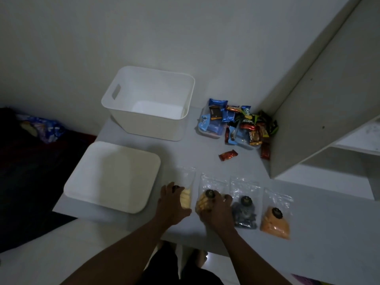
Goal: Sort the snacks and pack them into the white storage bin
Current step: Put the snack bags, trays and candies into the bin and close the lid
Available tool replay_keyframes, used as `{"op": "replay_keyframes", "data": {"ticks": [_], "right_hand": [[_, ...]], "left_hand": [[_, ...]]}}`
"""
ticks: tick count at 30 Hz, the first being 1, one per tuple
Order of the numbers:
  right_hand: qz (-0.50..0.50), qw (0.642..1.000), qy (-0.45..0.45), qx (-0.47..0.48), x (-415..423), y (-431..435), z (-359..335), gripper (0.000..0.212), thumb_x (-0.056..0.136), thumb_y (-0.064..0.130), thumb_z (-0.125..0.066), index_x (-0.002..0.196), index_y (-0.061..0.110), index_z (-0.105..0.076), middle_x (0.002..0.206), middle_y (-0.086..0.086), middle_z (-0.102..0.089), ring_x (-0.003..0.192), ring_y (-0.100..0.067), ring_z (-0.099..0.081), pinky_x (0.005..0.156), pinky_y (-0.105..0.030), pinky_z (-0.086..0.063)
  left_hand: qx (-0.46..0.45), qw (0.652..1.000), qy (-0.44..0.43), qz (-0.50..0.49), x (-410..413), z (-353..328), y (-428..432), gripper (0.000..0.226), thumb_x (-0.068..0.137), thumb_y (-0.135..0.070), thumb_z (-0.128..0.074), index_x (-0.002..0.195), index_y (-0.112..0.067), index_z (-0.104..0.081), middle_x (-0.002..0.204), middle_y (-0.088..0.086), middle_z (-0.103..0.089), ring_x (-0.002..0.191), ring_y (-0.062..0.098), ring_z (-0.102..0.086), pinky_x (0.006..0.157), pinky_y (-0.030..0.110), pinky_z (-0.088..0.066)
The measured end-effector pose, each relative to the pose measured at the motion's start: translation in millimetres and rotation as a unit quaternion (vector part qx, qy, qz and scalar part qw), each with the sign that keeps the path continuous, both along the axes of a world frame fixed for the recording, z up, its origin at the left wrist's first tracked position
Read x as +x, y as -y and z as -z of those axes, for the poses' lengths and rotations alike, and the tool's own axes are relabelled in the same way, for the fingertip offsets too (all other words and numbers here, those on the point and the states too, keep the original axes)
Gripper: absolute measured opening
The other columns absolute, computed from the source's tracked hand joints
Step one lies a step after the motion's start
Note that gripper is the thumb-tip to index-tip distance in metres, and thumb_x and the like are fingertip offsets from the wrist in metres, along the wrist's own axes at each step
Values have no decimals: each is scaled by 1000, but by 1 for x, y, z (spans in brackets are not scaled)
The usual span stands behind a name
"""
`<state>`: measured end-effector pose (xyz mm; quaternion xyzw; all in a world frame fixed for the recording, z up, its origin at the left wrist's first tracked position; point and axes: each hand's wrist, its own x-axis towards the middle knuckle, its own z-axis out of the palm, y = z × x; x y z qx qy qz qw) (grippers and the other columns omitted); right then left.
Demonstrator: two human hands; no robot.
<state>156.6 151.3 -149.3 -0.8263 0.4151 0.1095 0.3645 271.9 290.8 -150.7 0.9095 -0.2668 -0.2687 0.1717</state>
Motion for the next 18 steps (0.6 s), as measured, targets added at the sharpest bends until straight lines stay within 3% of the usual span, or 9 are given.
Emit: {"op": "replay_keyframes", "data": {"ticks": [5,10,14,16,18], "right_hand": [[4,1000,2,2,-5,4,16,76,67,36,-72,137,25,-43,122,-11,-51,110,-30,-54,89,-37,-53],[29,998,62,12,-10,12,18,49,70,26,-70,118,20,-61,110,-4,-58,98,-19,-62,82,-28,-55],[64,990,123,-7,-8,24,5,29,78,13,-72,106,13,-68,103,-3,-62,88,-11,-58,79,-18,-45],[90,980,175,-12,-4,34,-2,28,79,12,-74,107,10,-69,102,-4,-65,90,-14,-62,80,-19,-49],[109,969,221,-22,3,43,-15,34,81,10,-75,114,7,-67,107,-5,-64,96,-17,-61,81,-9,-43]], "left_hand": [[-54,998,16,-15,-5,1,1,86,58,-43,-79,134,-17,-51,138,10,-46,135,34,-33,108,40,-32],[-119,992,31,-33,-13,-9,7,76,60,-30,-83,129,-12,-57,132,10,-54,132,33,-39,108,38,-31],[-180,982,50,-37,-13,-22,14,76,58,-35,-81,126,-8,-60,130,13,-56,127,33,-47,108,43,-38],[-247,965,72,-43,-10,-43,22,72,55,-35,-80,119,-7,-64,123,13,-60,119,21,-52,102,33,-43],[-340,934,100,-48,-8,-76,34,55,52,-18,-81,104,-10,-64,103,3,-63,107,-5,-53,97,7,-39]]}}
